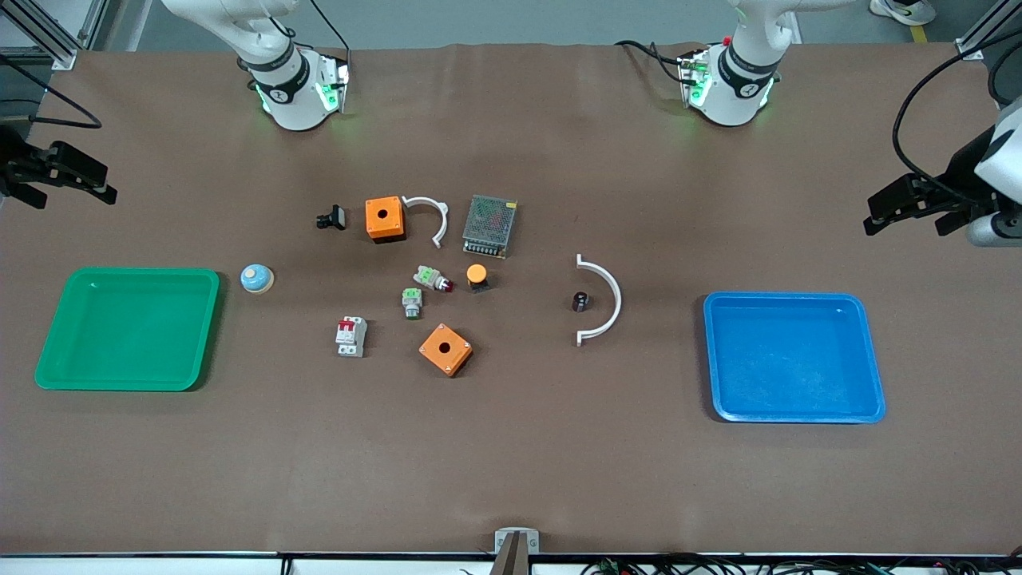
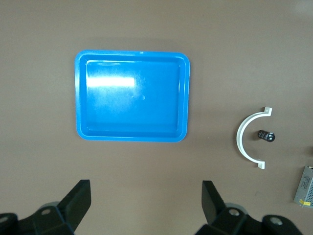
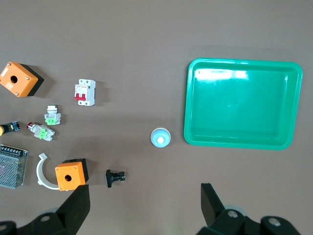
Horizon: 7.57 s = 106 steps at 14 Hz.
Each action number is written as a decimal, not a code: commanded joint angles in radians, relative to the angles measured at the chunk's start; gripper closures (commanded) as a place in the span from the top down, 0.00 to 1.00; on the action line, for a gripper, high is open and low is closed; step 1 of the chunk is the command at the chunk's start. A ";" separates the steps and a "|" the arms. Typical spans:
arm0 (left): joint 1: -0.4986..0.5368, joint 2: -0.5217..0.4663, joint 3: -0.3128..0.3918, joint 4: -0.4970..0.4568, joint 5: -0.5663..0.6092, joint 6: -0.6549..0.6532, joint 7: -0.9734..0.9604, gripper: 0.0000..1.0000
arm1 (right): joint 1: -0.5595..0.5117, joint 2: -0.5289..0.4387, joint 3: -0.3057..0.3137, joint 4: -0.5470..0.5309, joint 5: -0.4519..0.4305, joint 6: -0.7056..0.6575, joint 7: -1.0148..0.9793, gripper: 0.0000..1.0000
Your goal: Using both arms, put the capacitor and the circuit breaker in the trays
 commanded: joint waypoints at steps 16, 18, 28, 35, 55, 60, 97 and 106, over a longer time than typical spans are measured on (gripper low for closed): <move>-0.426 0.543 -0.020 0.017 -0.066 0.546 -0.719 1.00 | 0.122 0.264 -0.005 -0.046 0.018 0.213 0.217 1.00; -0.464 0.563 -0.020 -0.005 -0.061 0.621 -0.799 1.00 | 0.188 0.266 -0.005 -0.122 0.049 0.327 0.350 1.00; -0.568 0.585 -0.019 -0.176 0.038 0.700 -0.848 1.00 | 0.343 0.509 -0.005 -0.201 0.059 0.743 0.454 1.00; -0.576 0.592 -0.020 -0.190 0.038 0.726 -0.850 0.69 | 0.385 0.602 -0.005 -0.276 0.058 0.947 0.517 1.00; -0.333 0.367 -0.019 -0.134 -0.011 0.361 -0.522 0.15 | 0.155 0.513 -0.016 -0.213 0.056 0.682 0.310 0.00; -0.161 0.371 -0.016 -0.132 0.061 0.335 -0.296 0.14 | -0.147 0.479 -0.016 -0.235 0.053 0.678 -0.041 0.00; 0.039 0.432 -0.024 -0.126 0.146 0.386 -0.086 1.00 | -0.074 0.441 -0.010 0.028 0.044 0.294 0.076 1.00; 0.036 0.037 -0.085 -0.193 0.092 0.039 -0.041 1.00 | -0.017 0.392 -0.014 0.261 0.001 -0.087 0.095 1.00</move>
